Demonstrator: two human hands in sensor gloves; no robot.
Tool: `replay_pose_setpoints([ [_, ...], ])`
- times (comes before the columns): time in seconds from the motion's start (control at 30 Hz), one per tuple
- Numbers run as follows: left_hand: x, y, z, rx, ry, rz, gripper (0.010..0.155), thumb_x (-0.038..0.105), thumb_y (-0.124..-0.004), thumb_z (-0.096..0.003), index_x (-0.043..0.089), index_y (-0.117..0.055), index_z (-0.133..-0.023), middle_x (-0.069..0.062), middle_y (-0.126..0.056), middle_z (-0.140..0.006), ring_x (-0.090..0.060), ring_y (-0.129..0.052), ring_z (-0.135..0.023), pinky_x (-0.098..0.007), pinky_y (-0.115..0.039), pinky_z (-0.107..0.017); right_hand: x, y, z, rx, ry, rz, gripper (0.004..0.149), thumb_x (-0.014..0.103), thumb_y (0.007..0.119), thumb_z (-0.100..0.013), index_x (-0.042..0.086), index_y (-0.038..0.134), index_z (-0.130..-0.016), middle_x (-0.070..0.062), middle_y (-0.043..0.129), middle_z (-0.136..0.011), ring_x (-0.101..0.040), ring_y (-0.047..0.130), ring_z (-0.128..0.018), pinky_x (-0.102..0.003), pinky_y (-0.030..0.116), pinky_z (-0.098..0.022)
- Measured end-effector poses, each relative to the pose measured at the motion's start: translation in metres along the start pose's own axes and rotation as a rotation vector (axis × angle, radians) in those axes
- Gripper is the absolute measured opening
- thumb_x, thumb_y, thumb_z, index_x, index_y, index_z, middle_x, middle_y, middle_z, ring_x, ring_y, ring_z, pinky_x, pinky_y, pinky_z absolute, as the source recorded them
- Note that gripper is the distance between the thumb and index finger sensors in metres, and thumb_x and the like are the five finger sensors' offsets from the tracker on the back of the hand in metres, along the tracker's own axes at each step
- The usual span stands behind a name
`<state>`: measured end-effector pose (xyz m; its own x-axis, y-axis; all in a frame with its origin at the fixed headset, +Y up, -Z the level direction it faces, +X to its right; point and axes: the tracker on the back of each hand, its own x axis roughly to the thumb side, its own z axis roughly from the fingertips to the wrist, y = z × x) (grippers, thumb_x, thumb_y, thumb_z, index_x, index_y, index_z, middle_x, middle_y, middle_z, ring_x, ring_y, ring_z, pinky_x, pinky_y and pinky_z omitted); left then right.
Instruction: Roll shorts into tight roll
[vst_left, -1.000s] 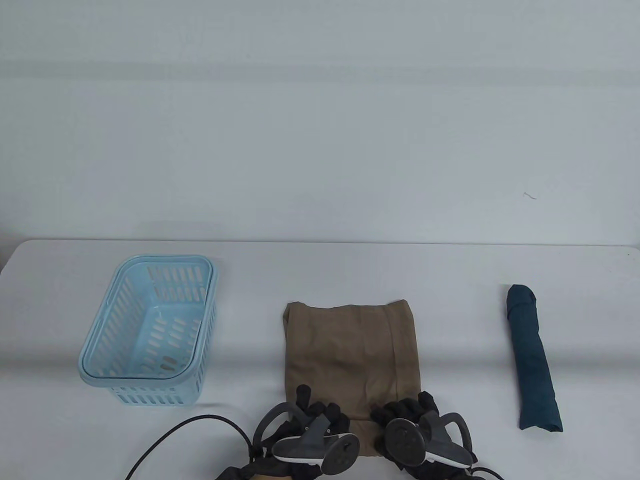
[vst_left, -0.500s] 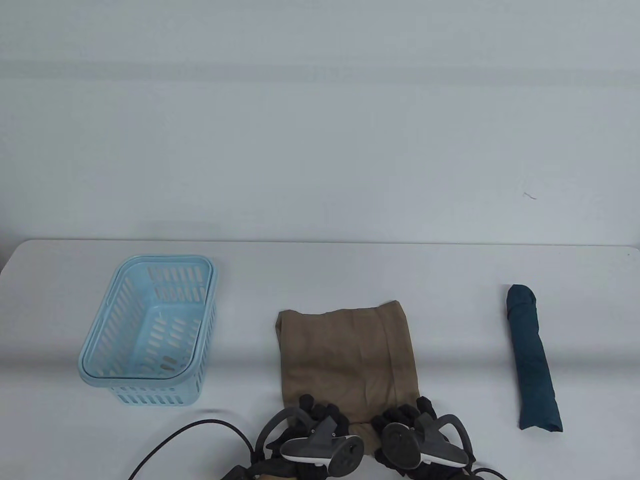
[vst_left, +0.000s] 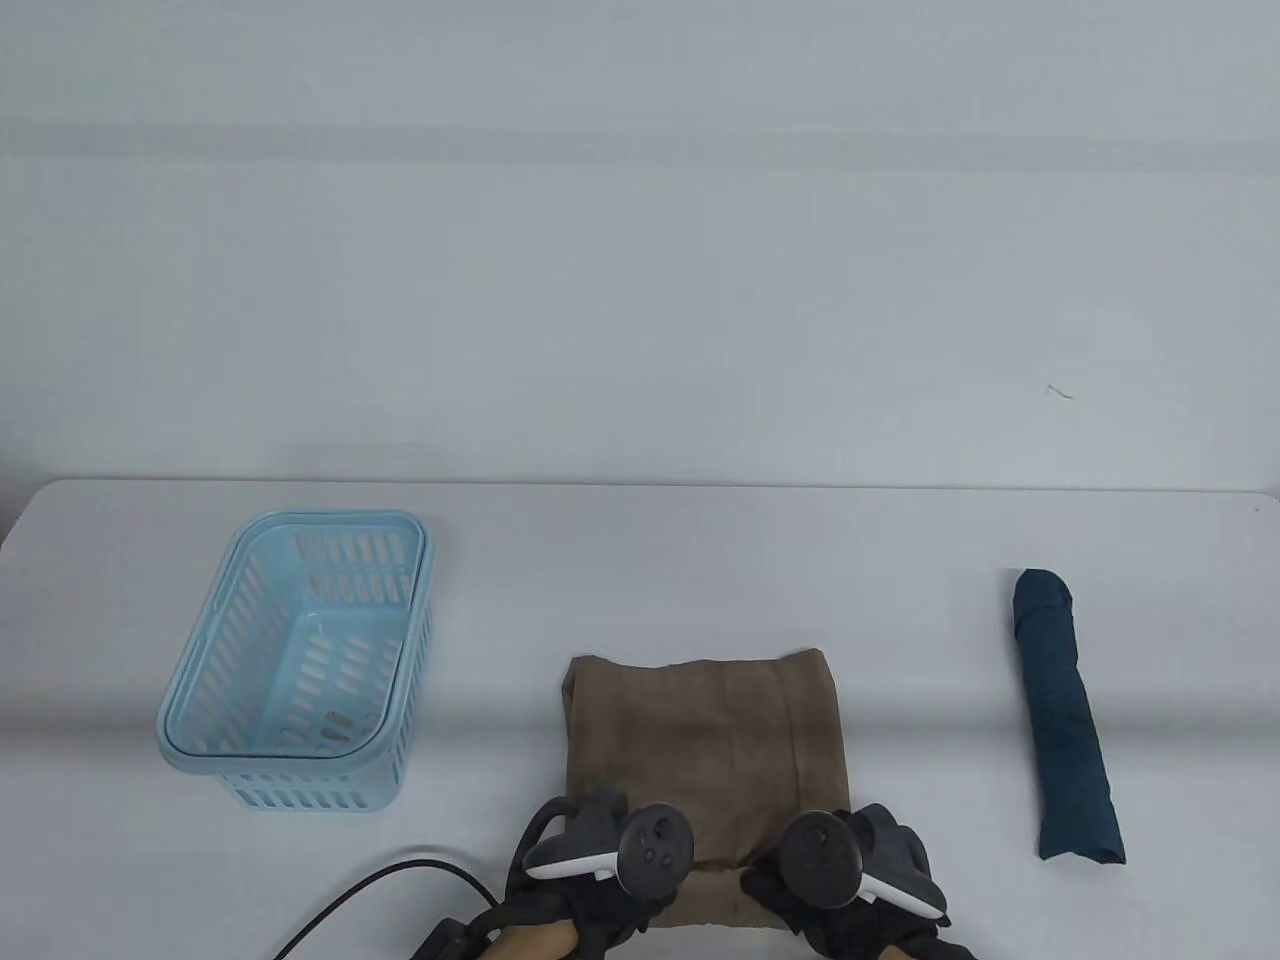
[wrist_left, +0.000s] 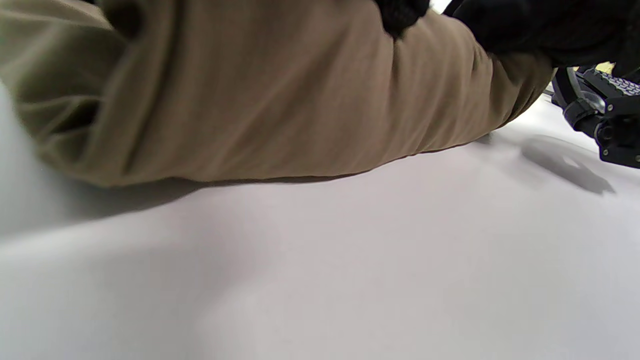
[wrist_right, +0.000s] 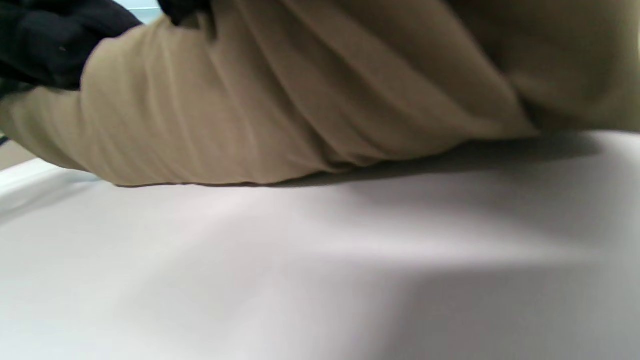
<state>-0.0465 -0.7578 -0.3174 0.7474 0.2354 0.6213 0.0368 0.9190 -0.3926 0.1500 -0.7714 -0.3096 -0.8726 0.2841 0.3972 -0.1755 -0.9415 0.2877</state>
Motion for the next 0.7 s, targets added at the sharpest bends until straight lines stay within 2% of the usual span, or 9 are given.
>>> replay_pose_setpoints([
  [0.03,0.001,0.001,0.002,0.004,0.003,-0.01,0.057,0.03,-0.06,-0.0501,0.006,-0.07,-0.101,-0.016,-0.091,-0.089,-0.034,-0.097,-0.075,-0.075,-0.048,-0.066,0.0,0.0,0.0,-0.002,0.003,0.003,0.053,0.044,0.055,-0.051,0.012,0.086,-0.078,-0.011,0.092,-0.071,-0.033,0.087,-0.065,-0.073,0.039,-0.068],
  [0.1,0.007,0.008,0.009,0.103,-0.032,-0.064,0.06,0.031,-0.067,-0.0501,0.008,-0.061,-0.105,-0.02,-0.077,-0.101,-0.038,-0.087,-0.087,-0.076,-0.046,-0.066,0.0,0.0,-0.001,-0.013,0.015,-0.004,0.052,0.044,0.055,-0.051,0.012,0.087,-0.077,-0.011,0.093,-0.07,-0.033,0.087,-0.064,-0.073,0.04,-0.068],
  [0.2,0.02,0.025,0.022,0.172,-0.073,-0.176,0.052,0.032,-0.073,-0.0488,0.014,-0.071,-0.098,-0.02,-0.071,-0.105,-0.04,-0.081,-0.092,-0.077,-0.043,-0.067,-0.001,0.001,-0.002,-0.03,0.034,0.0,0.052,0.044,0.055,-0.051,0.012,0.087,-0.076,-0.011,0.093,-0.068,-0.032,0.087,-0.062,-0.073,0.041,-0.067],
  [0.27,0.028,0.028,0.025,0.156,-0.096,-0.261,0.045,0.033,-0.074,-0.0482,0.018,-0.08,-0.09,-0.017,-0.074,-0.104,-0.038,-0.083,-0.091,-0.075,-0.045,-0.068,-0.001,0.001,-0.002,-0.05,0.047,0.008,0.052,0.044,0.055,-0.051,0.012,0.087,-0.075,-0.011,0.093,-0.068,-0.032,0.087,-0.061,-0.073,0.041,-0.067],
  [0.33,0.031,0.023,0.023,0.11,-0.065,-0.321,0.047,0.034,-0.075,-0.0481,0.017,-0.078,-0.092,-0.018,-0.072,-0.105,-0.039,-0.081,-0.093,-0.076,-0.043,-0.068,0.0,0.0,-0.001,-0.057,0.053,0.018,0.052,0.044,0.056,-0.051,0.012,0.084,-0.08,-0.012,0.091,-0.072,-0.033,0.086,-0.064,-0.073,0.04,-0.067],
  [0.47,0.03,0.016,0.018,0.129,-0.041,-0.359,0.053,0.036,-0.075,-0.0474,0.013,-0.074,-0.096,-0.022,-0.066,-0.108,-0.042,-0.076,-0.095,-0.077,-0.04,-0.067,0.003,-0.008,0.007,-0.122,-0.003,0.079,0.058,0.043,0.062,-0.05,0.014,0.059,-0.101,-0.013,0.065,-0.101,-0.037,0.065,-0.092,-0.075,0.029,-0.069],
  [0.57,0.026,0.012,0.015,0.122,-0.016,-0.362,0.06,0.038,-0.075,-0.0471,0.01,-0.069,-0.1,-0.025,-0.06,-0.11,-0.045,-0.071,-0.097,-0.078,-0.038,-0.067,0.008,-0.011,0.015,-0.161,-0.068,0.133,0.062,0.043,0.066,-0.049,0.015,0.053,-0.103,-0.013,0.058,-0.104,-0.038,0.058,-0.096,-0.074,0.026,-0.069],
  [0.63,0.023,0.007,0.012,0.106,0.0,-0.375,0.066,0.04,-0.075,-0.0465,0.008,-0.065,-0.103,-0.027,-0.056,-0.111,-0.047,-0.068,-0.098,-0.078,-0.037,-0.067,0.01,-0.009,0.016,-0.098,-0.097,0.171,0.065,0.046,0.067,-0.048,0.015,0.052,-0.103,-0.013,0.056,-0.105,-0.038,0.055,-0.097,-0.075,0.023,-0.069],
  [0.7,0.021,0.003,0.01,0.095,0.009,-0.38,0.07,0.041,-0.074,-0.0462,0.006,-0.061,-0.105,-0.029,-0.052,-0.112,-0.048,-0.065,-0.098,-0.078,-0.036,-0.066,0.011,-0.003,0.015,-0.048,-0.105,0.217,0.07,0.048,0.068,-0.047,0.015,0.047,-0.105,-0.015,0.046,-0.109,-0.041,0.041,-0.1,-0.074,0.016,-0.068],
])
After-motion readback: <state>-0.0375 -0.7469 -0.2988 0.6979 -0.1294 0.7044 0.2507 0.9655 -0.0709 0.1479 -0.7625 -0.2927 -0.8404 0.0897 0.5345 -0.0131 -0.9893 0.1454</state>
